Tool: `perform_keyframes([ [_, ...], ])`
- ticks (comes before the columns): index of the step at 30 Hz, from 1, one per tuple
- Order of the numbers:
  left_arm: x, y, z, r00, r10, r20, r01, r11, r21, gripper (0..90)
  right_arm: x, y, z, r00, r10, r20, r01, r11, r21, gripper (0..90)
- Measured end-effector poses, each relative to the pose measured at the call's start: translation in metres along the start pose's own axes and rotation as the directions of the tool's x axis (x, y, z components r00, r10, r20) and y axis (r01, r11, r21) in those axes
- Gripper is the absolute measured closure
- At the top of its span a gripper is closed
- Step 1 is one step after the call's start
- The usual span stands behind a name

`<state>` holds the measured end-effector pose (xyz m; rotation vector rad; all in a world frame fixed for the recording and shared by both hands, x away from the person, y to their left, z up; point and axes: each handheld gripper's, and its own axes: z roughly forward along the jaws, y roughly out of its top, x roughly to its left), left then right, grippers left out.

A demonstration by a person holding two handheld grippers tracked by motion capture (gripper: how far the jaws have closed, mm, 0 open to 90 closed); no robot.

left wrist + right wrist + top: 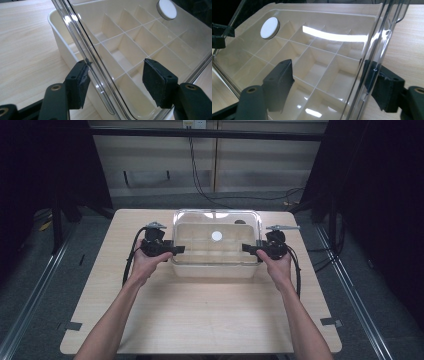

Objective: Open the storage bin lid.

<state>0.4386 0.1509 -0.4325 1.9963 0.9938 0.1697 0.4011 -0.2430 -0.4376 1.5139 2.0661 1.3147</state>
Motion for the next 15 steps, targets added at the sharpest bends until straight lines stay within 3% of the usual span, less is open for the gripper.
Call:
perform_keyframes([
  [1, 0.000, 0.000, -0.003, 0.9999, 0.014, -0.003, -0.014, 0.9999, -0.002, 40.0, 0.000, 0.000, -0.001, 1.0000, 0.002, -0.004, -0.002, 1.000, -0.005, 27.5],
  [4, 0.002, 0.000, -0.007, 1.0000, -0.008, 0.001, 0.008, 0.9993, -0.036, 43.7, -0.002, 0.001, -0.004, 0.9996, 0.021, -0.016, -0.021, 1.000, -0.007, 35.5],
  [15, -0.002, 0.000, -0.014, 0.9998, 0.014, -0.013, -0.015, 0.9992, -0.036, 46.5, -0.002, 0.002, -0.009, 0.9983, 0.051, -0.030, -0.051, 0.999, -0.009, 40.7],
])
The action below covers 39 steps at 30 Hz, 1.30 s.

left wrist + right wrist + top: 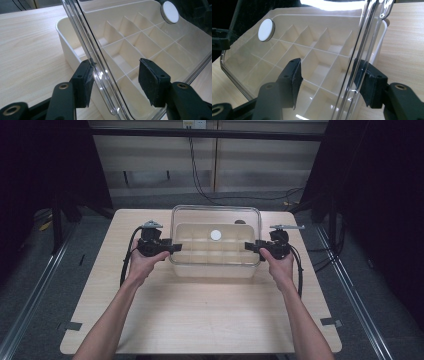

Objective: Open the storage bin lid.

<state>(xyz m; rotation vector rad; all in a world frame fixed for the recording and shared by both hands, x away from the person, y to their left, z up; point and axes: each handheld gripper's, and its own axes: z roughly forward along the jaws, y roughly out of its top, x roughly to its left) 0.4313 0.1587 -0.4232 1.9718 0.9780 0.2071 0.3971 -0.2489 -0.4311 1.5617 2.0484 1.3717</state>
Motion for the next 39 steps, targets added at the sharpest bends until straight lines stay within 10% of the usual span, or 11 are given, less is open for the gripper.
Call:
perform_keyframes([
  [39, -0.010, 0.000, -0.026, 0.9959, 0.016, 0.089, -0.009, 0.9966, -0.082, 59.3, 0.014, -0.001, -0.030, 0.9989, 0.007, -0.047, -0.011, 0.997, -0.077, 56.0],
])
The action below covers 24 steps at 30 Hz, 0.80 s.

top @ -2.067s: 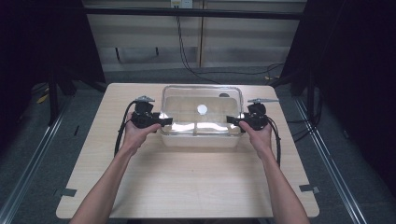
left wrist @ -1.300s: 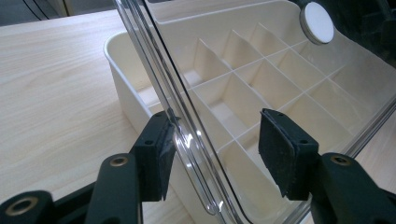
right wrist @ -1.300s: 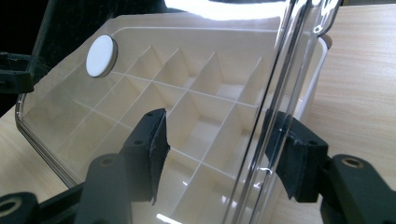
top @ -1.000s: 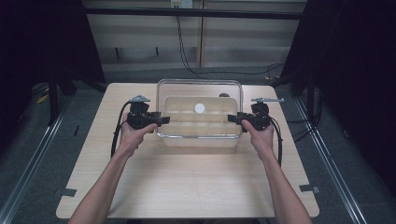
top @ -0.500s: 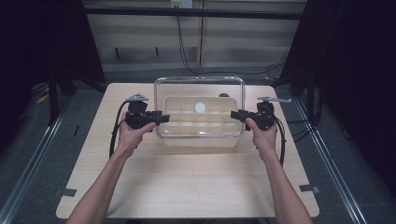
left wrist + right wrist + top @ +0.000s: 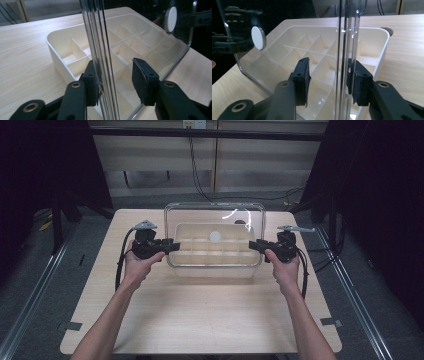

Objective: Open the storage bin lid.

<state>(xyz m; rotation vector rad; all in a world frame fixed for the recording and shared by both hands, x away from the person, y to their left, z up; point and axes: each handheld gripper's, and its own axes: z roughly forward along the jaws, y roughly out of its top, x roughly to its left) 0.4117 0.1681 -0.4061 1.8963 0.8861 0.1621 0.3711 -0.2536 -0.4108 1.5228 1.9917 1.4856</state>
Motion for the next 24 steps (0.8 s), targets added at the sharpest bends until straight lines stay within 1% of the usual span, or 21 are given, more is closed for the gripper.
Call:
perform_keyframes([
  [2, 0.000, -0.001, -0.001, 1.0000, 0.001, 0.007, -0.001, 1.0000, -0.007, 59.9, -0.001, -0.002, 0.000, 1.0000, 0.003, -0.002, -0.003, 1.000, 0.003, 56.1],
  [3, 0.000, -0.001, -0.001, 1.0000, 0.003, 0.007, -0.003, 1.0000, -0.009, 60.2, -0.001, -0.003, -0.001, 1.0000, 0.008, -0.006, -0.008, 1.000, -0.002, 56.2],
  [6, -0.002, -0.001, -0.003, 1.0000, 0.010, 0.001, -0.010, 0.9999, -0.010, 61.0, -0.001, -0.004, -0.002, 0.9999, 0.004, -0.011, -0.005, 1.000, -0.009, 56.3],
  [8, -0.003, -0.001, -0.004, 0.9999, 0.013, -0.005, -0.013, 0.9998, -0.015, 61.1, 0.001, -0.005, -0.004, 0.9999, 0.000, -0.014, -0.001, 1.000, -0.011, 56.4],
  [10, -0.003, -0.001, -0.006, 0.9999, 0.011, 0.002, -0.011, 0.9999, -0.012, 61.1, 0.003, -0.006, -0.006, 0.9999, -0.002, -0.014, 0.002, 1.000, -0.011, 56.6],
  [11, -0.004, -0.002, -0.007, 0.9998, 0.017, 0.008, -0.017, 0.9998, -0.013, 61.1, 0.004, -0.006, -0.007, 0.9999, -0.005, -0.014, 0.005, 1.000, -0.013, 56.6],
  [13, -0.005, -0.005, -0.008, 0.9999, 0.016, 0.005, -0.016, 0.9998, -0.014, 61.0, 0.007, -0.009, -0.009, 0.9999, -0.014, -0.008, 0.013, 1.000, -0.012, 56.7],
  [14, -0.005, -0.007, -0.009, 0.9999, 0.010, 0.008, -0.009, 0.9997, -0.020, 61.0, 0.008, -0.010, -0.009, 0.9999, -0.015, -0.009, 0.015, 1.000, -0.013, 56.8],
  [22, -0.009, -0.008, -0.014, 0.9999, 0.016, 0.002, -0.016, 0.9994, -0.032, 60.9, 0.011, -0.013, -0.014, 0.9996, -0.019, -0.019, 0.019, 0.999, -0.030, 57.8],
  [24, -0.011, -0.008, -0.017, 0.9998, 0.019, 0.004, -0.019, 0.9991, -0.038, 60.8, 0.014, -0.013, -0.017, 0.9997, -0.013, -0.023, 0.012, 0.999, -0.036, 58.1],
])
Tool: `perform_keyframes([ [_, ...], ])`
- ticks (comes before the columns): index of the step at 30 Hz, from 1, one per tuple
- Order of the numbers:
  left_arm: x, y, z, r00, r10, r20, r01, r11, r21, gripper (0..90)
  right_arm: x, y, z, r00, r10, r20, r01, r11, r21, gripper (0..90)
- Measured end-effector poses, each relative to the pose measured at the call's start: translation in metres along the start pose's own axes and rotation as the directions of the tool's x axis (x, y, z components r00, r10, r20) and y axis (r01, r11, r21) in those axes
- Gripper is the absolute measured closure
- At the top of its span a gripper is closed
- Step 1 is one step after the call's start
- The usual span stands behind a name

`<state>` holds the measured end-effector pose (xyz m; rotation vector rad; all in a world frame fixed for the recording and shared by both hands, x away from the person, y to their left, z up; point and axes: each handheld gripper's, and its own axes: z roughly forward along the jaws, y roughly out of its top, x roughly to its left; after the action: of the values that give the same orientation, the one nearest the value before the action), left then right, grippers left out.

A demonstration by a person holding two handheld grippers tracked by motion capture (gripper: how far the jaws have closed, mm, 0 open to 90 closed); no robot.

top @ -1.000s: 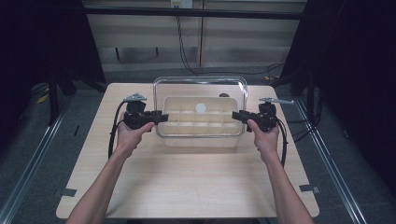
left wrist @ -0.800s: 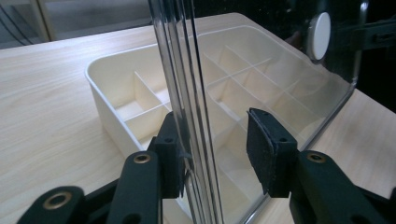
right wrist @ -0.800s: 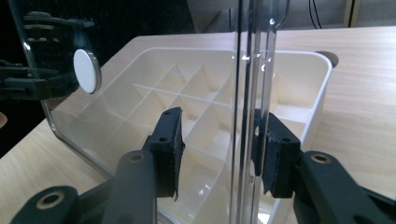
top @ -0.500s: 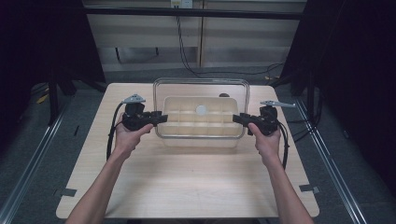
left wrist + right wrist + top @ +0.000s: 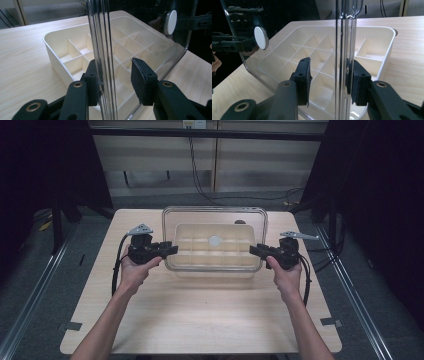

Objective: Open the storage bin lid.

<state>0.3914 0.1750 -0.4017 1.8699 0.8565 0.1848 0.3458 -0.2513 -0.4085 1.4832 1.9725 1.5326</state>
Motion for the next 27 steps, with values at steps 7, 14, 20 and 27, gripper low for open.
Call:
perform_keyframes([
  [7, -0.007, -0.001, -0.006, 0.9999, 0.011, -0.003, -0.011, 0.9999, -0.002, 60.8, 0.003, -0.004, -0.007, 0.9999, -0.006, -0.015, 0.006, 1.000, -0.020, 58.8],
  [14, -0.010, -0.002, -0.013, 0.9999, 0.016, 0.001, -0.016, 0.9998, -0.006, 61.1, 0.007, -0.005, -0.011, 0.9996, -0.005, -0.029, 0.005, 1.000, -0.028, 59.2],
  [20, -0.009, -0.009, -0.016, 1.0000, 0.005, 0.005, -0.005, 1.0000, 0.002, 61.0, 0.011, -0.011, -0.010, 0.9994, -0.009, -0.032, 0.009, 1.000, -0.017, 59.7],
  [27, -0.010, -0.017, -0.018, 1.0000, -0.009, 0.003, 0.009, 0.9999, 0.009, 60.9, 0.013, -0.016, -0.008, 0.9993, -0.004, -0.037, 0.003, 1.000, -0.006, 59.9],
])
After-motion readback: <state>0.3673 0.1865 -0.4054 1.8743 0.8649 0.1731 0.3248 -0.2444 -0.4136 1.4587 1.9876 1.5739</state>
